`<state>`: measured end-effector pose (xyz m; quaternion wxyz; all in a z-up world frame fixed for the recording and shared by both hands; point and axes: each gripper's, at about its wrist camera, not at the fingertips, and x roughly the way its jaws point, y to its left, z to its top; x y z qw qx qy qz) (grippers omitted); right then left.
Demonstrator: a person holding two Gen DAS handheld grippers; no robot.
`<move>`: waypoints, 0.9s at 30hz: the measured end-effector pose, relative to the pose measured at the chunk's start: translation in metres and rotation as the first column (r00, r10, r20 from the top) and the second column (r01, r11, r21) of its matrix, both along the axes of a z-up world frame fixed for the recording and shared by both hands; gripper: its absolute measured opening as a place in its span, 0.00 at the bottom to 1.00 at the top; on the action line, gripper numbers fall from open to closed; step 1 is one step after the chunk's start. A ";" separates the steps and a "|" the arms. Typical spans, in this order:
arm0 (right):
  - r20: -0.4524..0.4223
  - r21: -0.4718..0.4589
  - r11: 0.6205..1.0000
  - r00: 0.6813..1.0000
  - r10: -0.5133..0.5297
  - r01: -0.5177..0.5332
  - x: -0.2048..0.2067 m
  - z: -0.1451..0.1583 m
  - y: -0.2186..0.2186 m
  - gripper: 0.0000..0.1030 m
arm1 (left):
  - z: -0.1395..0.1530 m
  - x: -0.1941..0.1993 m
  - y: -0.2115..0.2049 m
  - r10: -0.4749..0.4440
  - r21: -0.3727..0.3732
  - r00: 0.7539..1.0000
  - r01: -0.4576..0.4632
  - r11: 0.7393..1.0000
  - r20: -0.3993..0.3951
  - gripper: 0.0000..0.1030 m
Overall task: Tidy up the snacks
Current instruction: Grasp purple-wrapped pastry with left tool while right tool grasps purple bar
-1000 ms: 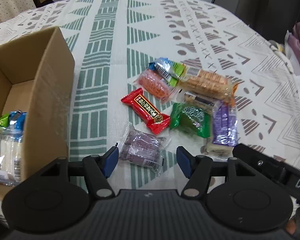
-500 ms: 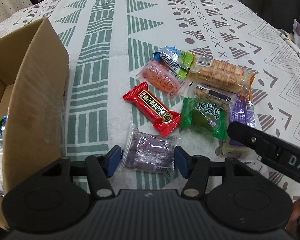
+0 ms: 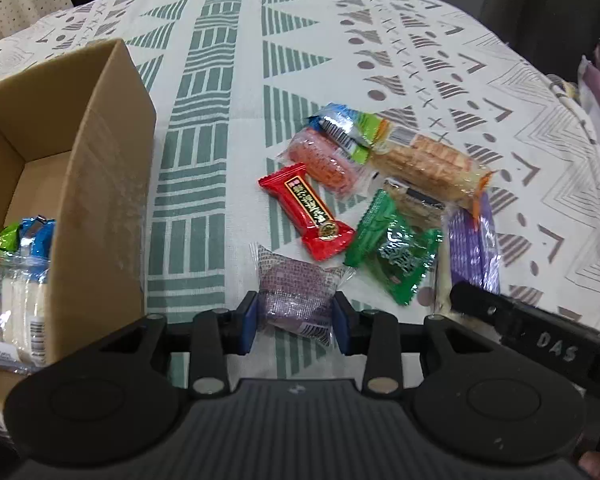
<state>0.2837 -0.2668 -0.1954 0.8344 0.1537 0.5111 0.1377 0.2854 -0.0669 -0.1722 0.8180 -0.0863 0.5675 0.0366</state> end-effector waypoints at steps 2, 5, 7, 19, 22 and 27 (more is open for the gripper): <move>-0.004 -0.001 1.000 1.000 -0.010 0.010 -0.004 0.003 -0.001 0.26 | 0.005 -0.004 0.000 0.001 -0.004 1.000 -0.001 1.000 0.006 0.36; -0.011 -0.001 0.999 0.999 -0.032 0.032 -0.011 0.008 -0.004 0.25 | 0.015 -0.011 0.002 0.004 -0.011 1.000 -0.004 1.000 0.017 0.36; -0.010 0.006 0.998 0.998 -0.055 0.055 -0.016 0.013 -0.008 0.24 | 0.023 -0.015 0.003 0.001 -0.013 1.000 -0.001 1.000 0.031 0.36; 0.043 0.047 0.991 0.991 -0.128 0.126 -0.042 0.048 -0.016 0.19 | 0.060 -0.041 0.021 0.020 -0.030 0.995 -0.017 0.999 0.101 0.36; 0.061 0.050 0.991 0.990 -0.128 0.125 -0.048 0.058 -0.012 0.17 | 0.067 -0.047 0.025 0.027 -0.036 0.993 -0.023 0.999 0.116 0.36; 0.090 0.057 0.991 0.988 -0.129 0.125 -0.057 0.071 -0.008 0.16 | 0.078 -0.057 0.033 0.038 -0.044 0.989 -0.032 0.998 0.140 0.36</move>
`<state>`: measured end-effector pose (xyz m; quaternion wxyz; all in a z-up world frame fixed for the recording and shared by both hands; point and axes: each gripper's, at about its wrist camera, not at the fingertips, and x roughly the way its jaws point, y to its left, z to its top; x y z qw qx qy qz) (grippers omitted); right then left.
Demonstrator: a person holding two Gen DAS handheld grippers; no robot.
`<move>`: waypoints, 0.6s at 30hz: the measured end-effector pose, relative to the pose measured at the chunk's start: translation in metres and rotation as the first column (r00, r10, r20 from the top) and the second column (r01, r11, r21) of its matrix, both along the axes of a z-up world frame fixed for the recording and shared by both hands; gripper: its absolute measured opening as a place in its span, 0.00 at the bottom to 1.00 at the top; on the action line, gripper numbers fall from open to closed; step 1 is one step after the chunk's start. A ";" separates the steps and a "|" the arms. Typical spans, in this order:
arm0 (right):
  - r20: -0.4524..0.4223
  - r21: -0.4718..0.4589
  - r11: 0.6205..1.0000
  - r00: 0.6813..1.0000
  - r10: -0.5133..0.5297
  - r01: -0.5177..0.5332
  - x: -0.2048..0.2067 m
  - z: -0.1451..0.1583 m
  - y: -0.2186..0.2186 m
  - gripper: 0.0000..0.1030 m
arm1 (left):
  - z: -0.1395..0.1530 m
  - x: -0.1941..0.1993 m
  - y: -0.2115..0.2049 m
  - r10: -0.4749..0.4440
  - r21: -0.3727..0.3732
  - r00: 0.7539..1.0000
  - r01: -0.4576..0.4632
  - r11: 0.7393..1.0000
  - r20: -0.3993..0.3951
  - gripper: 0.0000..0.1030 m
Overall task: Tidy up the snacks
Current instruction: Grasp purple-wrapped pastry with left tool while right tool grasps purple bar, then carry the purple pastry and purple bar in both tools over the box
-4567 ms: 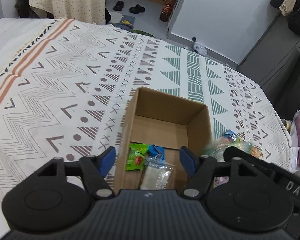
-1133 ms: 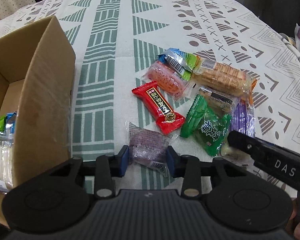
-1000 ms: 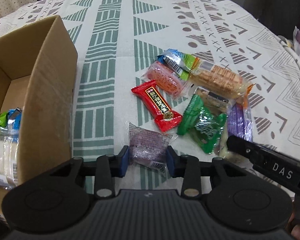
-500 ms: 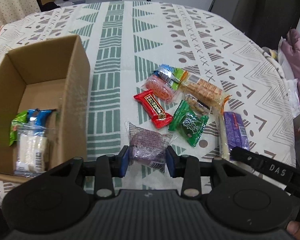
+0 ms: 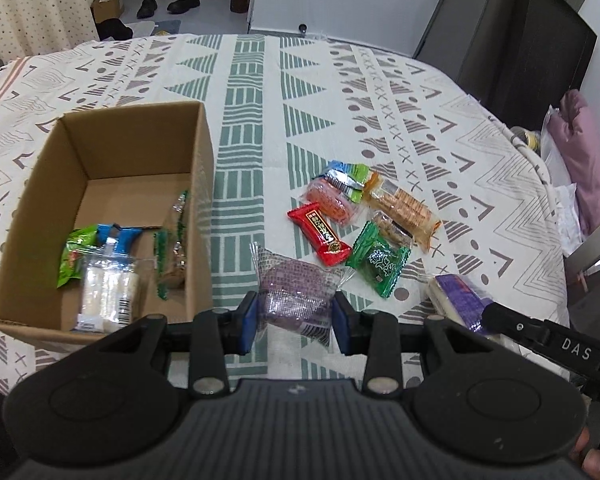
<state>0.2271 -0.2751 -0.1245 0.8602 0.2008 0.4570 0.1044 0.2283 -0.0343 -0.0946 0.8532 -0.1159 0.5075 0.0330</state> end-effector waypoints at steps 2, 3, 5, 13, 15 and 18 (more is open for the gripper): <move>0.008 0.004 1.000 1.000 0.000 0.000 -0.003 0.004 0.001 0.16 | 0.004 -0.003 0.003 0.003 -0.002 1.000 -0.003 1.000 0.009 0.36; 0.011 0.007 1.000 1.000 0.000 0.000 -0.004 0.007 0.002 0.16 | 0.005 -0.005 0.005 0.006 -0.004 1.000 -0.006 1.000 0.012 0.36; 0.019 0.017 1.000 1.000 0.000 0.000 -0.007 0.010 0.003 0.16 | 0.009 -0.009 0.008 0.012 -0.006 1.000 -0.012 1.000 0.019 0.36; 0.056 0.040 0.999 0.998 0.027 -0.030 -0.014 0.030 0.019 0.16 | 0.025 -0.018 0.026 0.043 -0.016 0.997 -0.042 0.999 0.057 0.36; 0.064 0.039 0.998 0.997 0.040 -0.042 -0.013 0.035 0.026 0.15 | 0.029 -0.020 0.032 0.054 -0.021 0.996 -0.053 0.998 0.067 0.36; 0.073 0.038 0.997 0.996 0.057 -0.060 -0.012 0.039 0.036 0.14 | 0.034 -0.022 0.041 0.073 -0.027 0.994 -0.072 0.997 0.076 0.36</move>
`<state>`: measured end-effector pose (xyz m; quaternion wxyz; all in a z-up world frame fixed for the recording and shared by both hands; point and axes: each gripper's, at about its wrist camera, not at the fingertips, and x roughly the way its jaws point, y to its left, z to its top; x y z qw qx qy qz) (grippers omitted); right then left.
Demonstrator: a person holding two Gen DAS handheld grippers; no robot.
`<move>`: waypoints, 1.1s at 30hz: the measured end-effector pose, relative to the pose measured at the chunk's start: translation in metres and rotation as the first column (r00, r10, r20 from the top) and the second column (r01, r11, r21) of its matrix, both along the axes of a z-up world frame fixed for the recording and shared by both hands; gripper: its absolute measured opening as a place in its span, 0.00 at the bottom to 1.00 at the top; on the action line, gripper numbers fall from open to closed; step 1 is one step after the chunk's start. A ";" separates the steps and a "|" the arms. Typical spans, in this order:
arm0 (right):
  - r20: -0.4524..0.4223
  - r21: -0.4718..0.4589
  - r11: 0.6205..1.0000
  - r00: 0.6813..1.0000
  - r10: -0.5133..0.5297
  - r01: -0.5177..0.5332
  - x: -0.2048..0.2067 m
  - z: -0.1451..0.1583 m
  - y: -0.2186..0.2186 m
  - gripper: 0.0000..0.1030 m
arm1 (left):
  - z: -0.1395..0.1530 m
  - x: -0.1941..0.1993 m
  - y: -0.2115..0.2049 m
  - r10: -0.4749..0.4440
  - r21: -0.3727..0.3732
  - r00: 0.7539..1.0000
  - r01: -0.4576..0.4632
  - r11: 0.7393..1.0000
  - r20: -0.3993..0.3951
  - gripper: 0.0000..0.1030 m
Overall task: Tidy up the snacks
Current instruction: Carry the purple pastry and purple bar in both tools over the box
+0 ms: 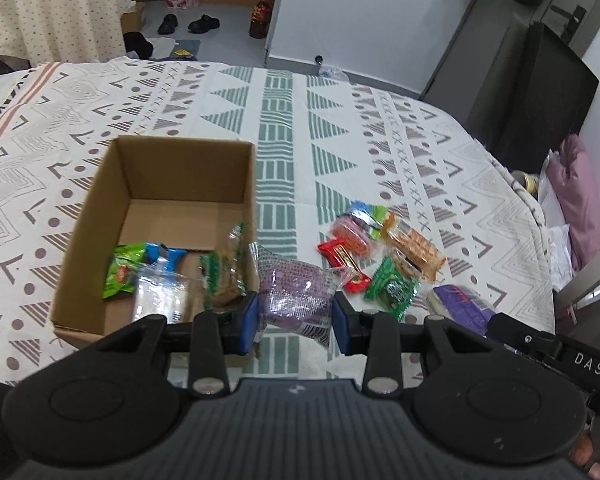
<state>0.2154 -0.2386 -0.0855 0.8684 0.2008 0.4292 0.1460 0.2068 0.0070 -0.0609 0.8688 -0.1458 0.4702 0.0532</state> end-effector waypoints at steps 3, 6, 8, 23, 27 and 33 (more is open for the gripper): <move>0.004 -0.001 1.000 1.000 0.016 -0.016 0.001 0.003 0.010 0.03 | 0.004 -0.001 0.011 0.015 -0.003 1.000 -0.015 1.000 0.008 0.36; 0.007 -0.006 0.999 0.999 0.035 -0.034 0.002 0.004 0.021 0.00 | 0.007 -0.002 0.021 0.031 -0.007 0.999 -0.030 1.000 0.014 0.36; 0.006 -0.011 0.999 0.999 0.044 -0.044 0.002 0.004 0.028 0.00 | 0.008 -0.003 0.028 0.039 -0.008 0.999 -0.039 0.999 0.017 0.36; -0.227 -0.110 0.994 0.974 -0.004 -0.021 -0.009 -0.051 0.051 0.56 | -0.008 -0.009 0.071 0.101 -0.006 0.995 -0.101 0.995 -0.016 0.36; -0.290 -0.133 0.991 0.957 -0.017 -0.022 -0.014 -0.067 0.058 0.61 | -0.014 -0.009 0.079 0.110 -0.010 0.993 -0.111 0.994 -0.033 0.36; -0.360 -0.162 0.986 0.933 -0.020 -0.041 -0.019 -0.087 0.073 0.67 | -0.018 -0.007 0.090 0.123 -0.005 0.991 -0.123 0.992 -0.044 0.36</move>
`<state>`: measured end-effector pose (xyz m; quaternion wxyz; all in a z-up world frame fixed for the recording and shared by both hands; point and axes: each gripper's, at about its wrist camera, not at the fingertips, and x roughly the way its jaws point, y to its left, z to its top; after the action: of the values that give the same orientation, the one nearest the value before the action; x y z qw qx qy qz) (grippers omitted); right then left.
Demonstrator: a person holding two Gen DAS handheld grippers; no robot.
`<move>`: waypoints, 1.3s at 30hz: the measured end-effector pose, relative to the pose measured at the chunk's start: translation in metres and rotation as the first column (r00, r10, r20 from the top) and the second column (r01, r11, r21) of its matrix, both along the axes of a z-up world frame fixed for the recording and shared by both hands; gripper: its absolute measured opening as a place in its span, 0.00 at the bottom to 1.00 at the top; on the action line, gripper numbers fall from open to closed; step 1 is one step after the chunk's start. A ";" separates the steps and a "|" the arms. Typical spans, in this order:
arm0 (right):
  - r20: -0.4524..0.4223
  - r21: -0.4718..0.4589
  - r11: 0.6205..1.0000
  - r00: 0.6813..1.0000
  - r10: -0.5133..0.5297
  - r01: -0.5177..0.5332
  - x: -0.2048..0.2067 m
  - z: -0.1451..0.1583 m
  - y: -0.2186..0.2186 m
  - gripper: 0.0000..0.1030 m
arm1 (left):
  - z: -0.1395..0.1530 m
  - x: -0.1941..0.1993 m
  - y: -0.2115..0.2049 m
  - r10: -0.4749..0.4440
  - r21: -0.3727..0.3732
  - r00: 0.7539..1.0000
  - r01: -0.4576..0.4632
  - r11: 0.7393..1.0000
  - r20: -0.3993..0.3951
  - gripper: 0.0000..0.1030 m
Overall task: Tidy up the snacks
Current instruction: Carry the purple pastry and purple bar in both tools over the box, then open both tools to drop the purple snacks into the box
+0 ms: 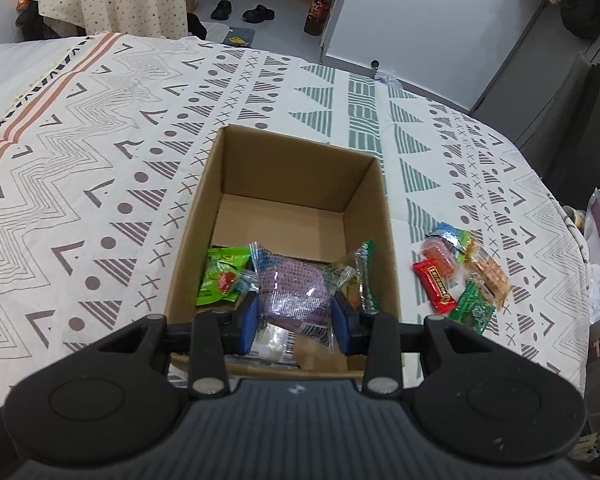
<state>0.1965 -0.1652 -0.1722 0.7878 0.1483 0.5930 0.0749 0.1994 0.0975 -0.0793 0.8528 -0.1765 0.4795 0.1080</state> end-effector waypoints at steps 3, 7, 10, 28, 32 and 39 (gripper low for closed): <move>-0.027 -0.006 1.000 1.000 -0.002 0.002 -0.001 -0.010 0.006 0.66 | -0.002 0.002 0.005 0.008 -0.001 1.000 -0.008 1.000 -0.007 0.37; -0.040 -0.009 1.000 0.999 0.010 -0.011 0.001 -0.021 0.010 0.36 | -0.005 0.002 0.011 0.013 0.002 1.000 -0.013 1.000 -0.016 0.37; -0.010 0.002 1.000 1.000 0.026 -0.026 0.003 -0.019 0.011 0.30 | -0.008 0.002 0.016 0.023 0.000 0.999 -0.023 1.000 -0.033 0.38; 0.204 -0.004 0.994 0.973 0.109 -0.111 0.034 0.065 0.044 0.25 | -0.003 -0.001 0.033 0.024 -0.011 0.999 -0.024 1.000 -0.047 0.63; 0.244 -0.013 0.990 0.959 0.140 -0.142 0.041 0.086 0.053 0.25 | 0.000 -0.003 0.034 0.018 -0.010 0.999 -0.019 1.000 -0.037 0.68; 0.311 -0.026 0.979 0.929 0.200 -0.202 0.050 0.121 0.070 0.25 | 0.006 -0.005 0.042 0.025 -0.013 0.999 -0.025 1.000 -0.021 0.77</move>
<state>0.2460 -0.0952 -0.0510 0.8594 0.0755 0.4727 0.1795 0.1942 0.1390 -0.0729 0.8452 -0.1869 0.4867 0.1172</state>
